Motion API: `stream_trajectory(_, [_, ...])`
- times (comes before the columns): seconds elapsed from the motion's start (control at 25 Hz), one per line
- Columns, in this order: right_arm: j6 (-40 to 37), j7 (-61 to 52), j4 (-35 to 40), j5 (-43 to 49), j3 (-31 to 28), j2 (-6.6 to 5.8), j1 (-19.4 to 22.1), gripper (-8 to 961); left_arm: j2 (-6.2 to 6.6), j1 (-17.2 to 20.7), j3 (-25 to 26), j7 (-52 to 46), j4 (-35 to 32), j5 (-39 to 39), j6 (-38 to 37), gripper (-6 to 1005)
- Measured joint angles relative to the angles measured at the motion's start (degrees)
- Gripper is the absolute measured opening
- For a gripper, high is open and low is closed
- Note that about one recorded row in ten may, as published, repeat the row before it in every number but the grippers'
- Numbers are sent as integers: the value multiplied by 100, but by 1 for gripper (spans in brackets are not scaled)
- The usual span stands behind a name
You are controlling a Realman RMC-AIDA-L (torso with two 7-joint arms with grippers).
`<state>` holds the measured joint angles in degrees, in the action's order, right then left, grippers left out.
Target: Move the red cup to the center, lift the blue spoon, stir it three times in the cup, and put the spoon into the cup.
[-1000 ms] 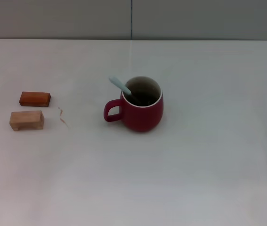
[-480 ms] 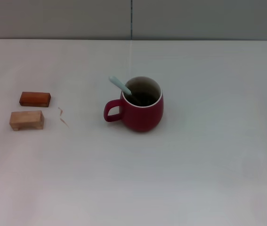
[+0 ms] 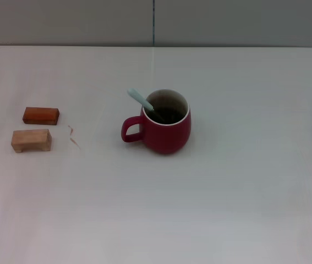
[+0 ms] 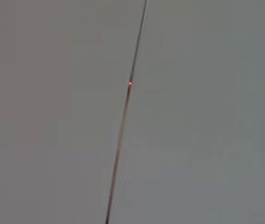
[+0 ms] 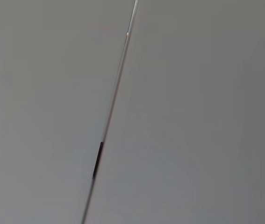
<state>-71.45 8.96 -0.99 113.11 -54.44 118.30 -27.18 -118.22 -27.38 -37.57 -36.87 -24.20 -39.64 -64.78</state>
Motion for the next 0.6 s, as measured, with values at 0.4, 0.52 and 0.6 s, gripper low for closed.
stream_trajectory(0.4, [-9, -47, -23, 0, -209, 0, 6, 729, -19, -189, 11, 1905, 1200, 444, -11, 481])
stream_trajectory(0.52, [-10, -49, -39, 3, -193, -2, 9, 730, -22, -203, -5, 1937, 1309, 502, -4, 481])
stream_trajectory(0.6, [-9, -50, -43, 6, -199, -3, 8, 730, -22, -204, -27, 1860, 1371, 503, 18, 481])
